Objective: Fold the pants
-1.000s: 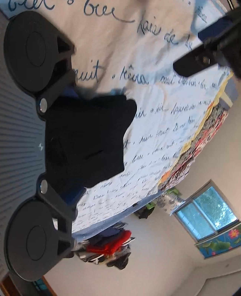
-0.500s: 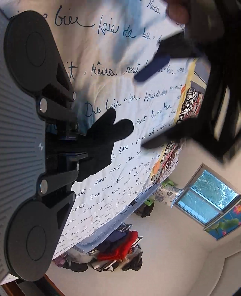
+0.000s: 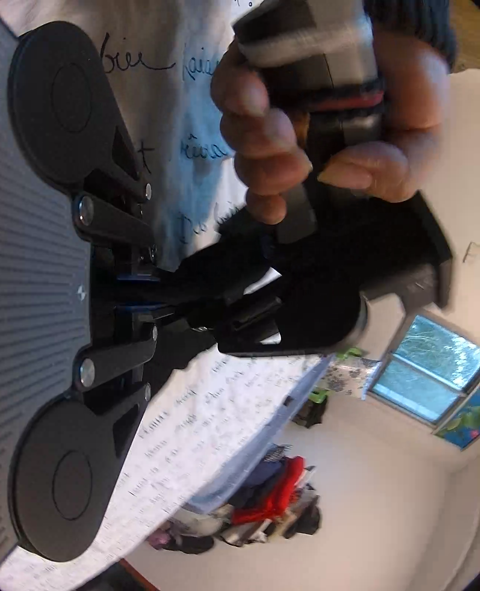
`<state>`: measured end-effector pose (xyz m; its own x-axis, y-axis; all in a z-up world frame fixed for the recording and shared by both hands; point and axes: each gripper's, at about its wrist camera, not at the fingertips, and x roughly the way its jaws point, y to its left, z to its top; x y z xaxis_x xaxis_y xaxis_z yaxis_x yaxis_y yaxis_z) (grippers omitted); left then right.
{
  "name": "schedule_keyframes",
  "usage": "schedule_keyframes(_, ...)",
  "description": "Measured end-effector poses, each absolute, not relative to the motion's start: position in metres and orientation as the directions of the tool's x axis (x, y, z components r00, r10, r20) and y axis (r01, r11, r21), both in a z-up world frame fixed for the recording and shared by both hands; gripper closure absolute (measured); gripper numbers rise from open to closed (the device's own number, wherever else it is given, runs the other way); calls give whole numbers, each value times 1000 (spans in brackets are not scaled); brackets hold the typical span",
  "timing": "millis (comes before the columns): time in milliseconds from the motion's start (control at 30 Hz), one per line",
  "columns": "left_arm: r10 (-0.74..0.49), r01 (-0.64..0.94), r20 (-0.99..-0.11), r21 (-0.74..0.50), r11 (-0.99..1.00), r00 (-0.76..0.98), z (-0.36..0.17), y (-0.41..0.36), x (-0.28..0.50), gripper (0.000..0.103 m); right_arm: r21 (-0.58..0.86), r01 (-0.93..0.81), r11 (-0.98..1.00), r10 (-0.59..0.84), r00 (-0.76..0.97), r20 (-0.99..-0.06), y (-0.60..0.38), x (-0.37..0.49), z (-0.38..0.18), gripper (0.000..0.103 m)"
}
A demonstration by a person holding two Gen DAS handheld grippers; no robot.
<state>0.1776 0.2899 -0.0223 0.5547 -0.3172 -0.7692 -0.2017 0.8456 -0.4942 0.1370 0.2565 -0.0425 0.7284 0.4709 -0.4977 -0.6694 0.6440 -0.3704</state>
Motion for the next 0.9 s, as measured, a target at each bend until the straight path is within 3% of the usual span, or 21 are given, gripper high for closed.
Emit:
schedule_keyframes(133,-212,-97,-758,-340,935,617,18,251,166,85,-247,-653,716,488,721,-492,226,117,-20,91)
schedule_keyframes(233,-210,-8,-727,-284,959,654,54,220,158,85,62,-678,733,616,622,-483,151,101,4,87)
schedule_keyframes(333,-260,99,-700,-263,960,665,83,179,149,85,319,-629,709,704,597,-386,43,80,15,87)
schedule_keyframes(467,-336,239,-690,-237,942,641,90,99,142,85,615,-400,679,677,665,-316,-116,54,6,85)
schedule_keyframes(533,-355,301,-708,-208,931,610,81,53,140,85,730,-229,644,623,711,-327,-188,42,-7,62)
schedule_keyframes(600,-362,340,-734,-189,921,574,67,12,142,85,795,-134,591,583,752,-307,-242,25,-16,50)
schedule_keyframes(800,-290,431,-831,-68,900,474,5,-88,140,84,849,-90,521,559,787,-259,-326,-23,-28,36)
schedule_keyframes(900,-237,452,-837,15,892,494,-12,-110,134,84,868,-84,489,566,788,-243,-334,-23,-29,31)
